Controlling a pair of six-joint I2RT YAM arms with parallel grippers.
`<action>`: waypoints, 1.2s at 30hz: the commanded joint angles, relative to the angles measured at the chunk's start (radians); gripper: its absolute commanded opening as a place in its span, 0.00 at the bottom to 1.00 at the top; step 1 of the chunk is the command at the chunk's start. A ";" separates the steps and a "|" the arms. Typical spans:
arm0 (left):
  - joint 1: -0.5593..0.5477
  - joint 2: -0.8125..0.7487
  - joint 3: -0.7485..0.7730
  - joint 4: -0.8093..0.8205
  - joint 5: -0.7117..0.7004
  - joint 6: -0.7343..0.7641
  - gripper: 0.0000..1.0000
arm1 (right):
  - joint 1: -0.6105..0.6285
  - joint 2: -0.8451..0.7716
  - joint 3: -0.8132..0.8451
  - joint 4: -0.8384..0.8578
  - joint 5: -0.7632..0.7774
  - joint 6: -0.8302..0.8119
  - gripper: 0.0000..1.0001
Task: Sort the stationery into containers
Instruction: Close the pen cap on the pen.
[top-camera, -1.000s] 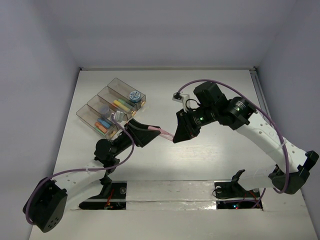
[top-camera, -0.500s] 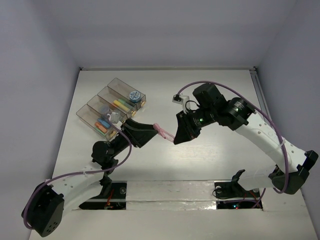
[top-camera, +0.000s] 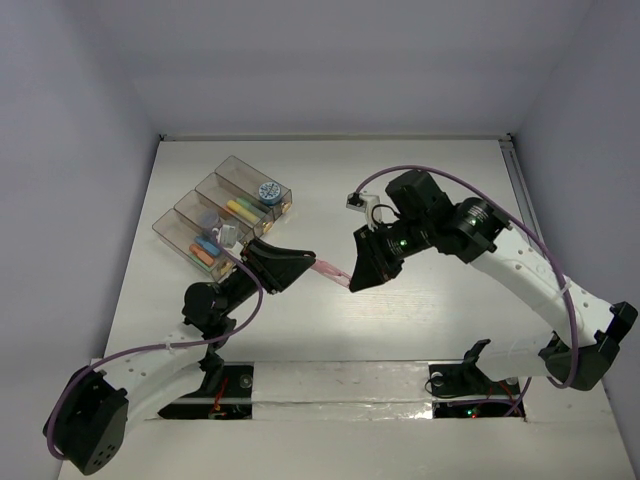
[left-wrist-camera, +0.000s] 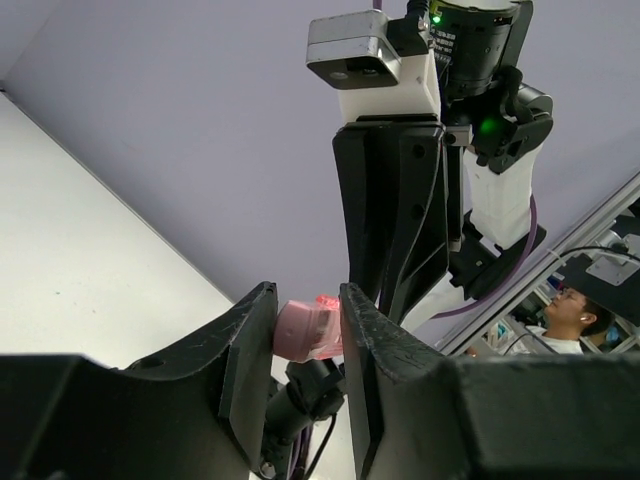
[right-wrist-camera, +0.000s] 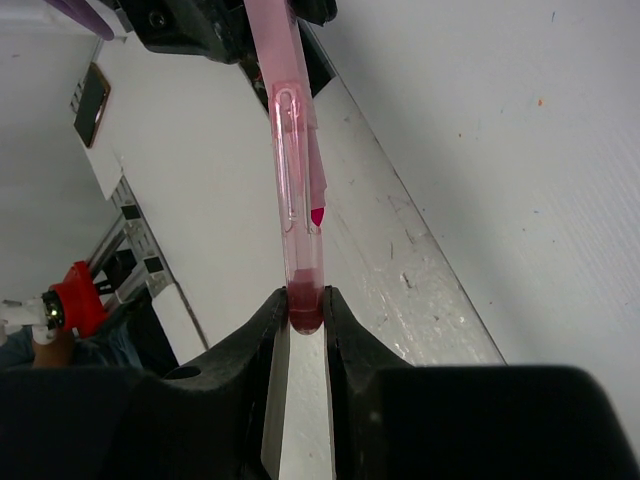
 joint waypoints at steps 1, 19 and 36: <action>0.002 -0.023 -0.008 0.211 0.017 0.009 0.28 | -0.002 -0.033 -0.005 0.038 0.013 -0.004 0.00; 0.002 -0.080 -0.008 -0.050 -0.057 0.057 0.00 | -0.011 -0.015 -0.113 0.231 0.086 0.056 0.00; 0.002 0.093 -0.032 0.301 0.018 -0.184 0.00 | -0.011 -0.122 -0.370 0.603 0.075 0.077 0.00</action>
